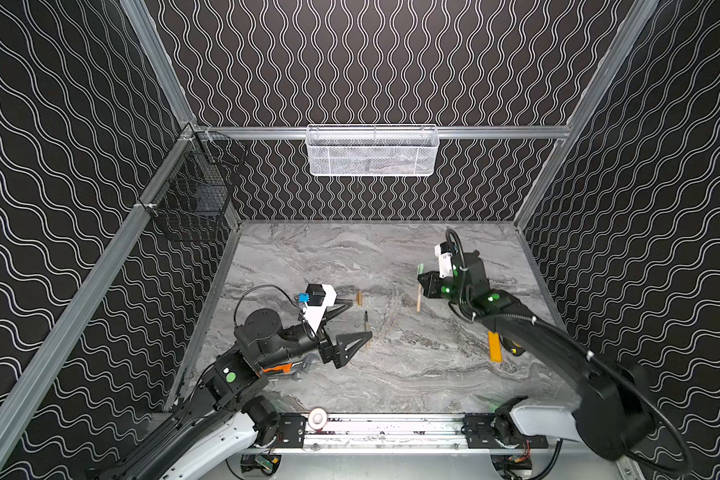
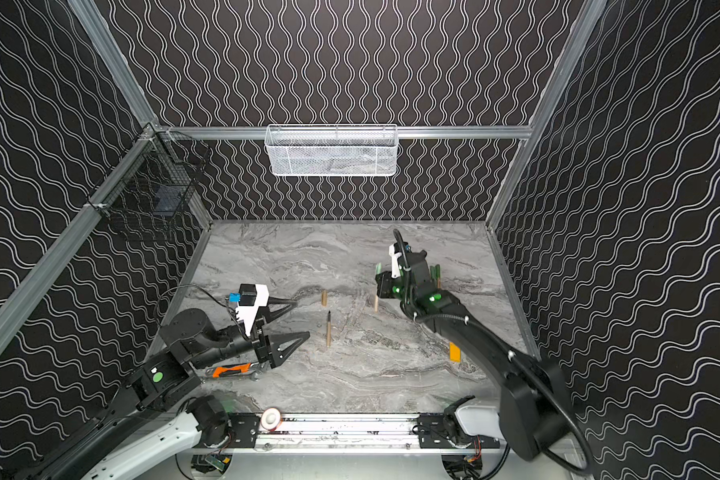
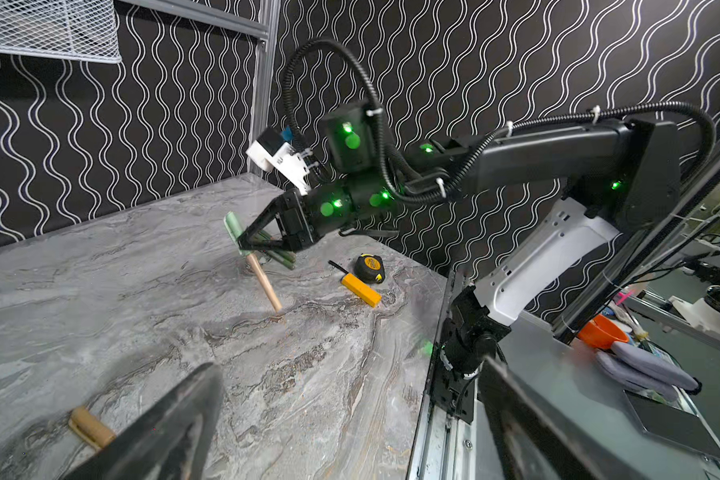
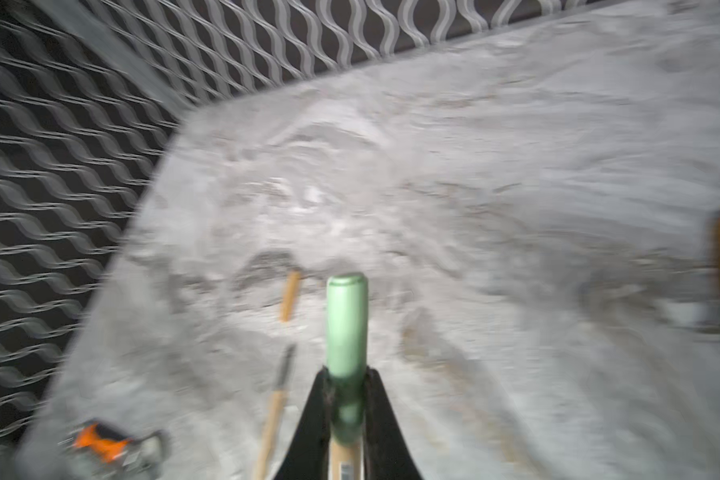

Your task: Insert the pens into the pen caps

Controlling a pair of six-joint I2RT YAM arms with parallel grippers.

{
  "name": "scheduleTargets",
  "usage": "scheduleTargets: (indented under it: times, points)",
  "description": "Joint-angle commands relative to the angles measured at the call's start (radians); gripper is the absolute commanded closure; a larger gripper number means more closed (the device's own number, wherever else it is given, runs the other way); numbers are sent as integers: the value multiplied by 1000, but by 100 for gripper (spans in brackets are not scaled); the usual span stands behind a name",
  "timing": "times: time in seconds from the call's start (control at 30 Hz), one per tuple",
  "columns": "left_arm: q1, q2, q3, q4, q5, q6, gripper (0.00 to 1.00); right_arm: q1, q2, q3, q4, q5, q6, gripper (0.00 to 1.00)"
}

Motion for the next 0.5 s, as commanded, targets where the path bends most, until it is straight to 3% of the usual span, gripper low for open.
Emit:
scheduleTargets:
  times: [0.0, 0.33, 0.47]
  points:
    - [-2, -3, 20, -79, -6, 6, 1, -73, 124, 119, -222, 67, -165, 100]
    - [-1, -42, 50, -159, -30, 25, 1, -211, 530, 402, -403, 205, -270, 100]
    - [-1, -34, 44, -144, -25, 22, 1, -235, 615, 447, -419, 250, -291, 99]
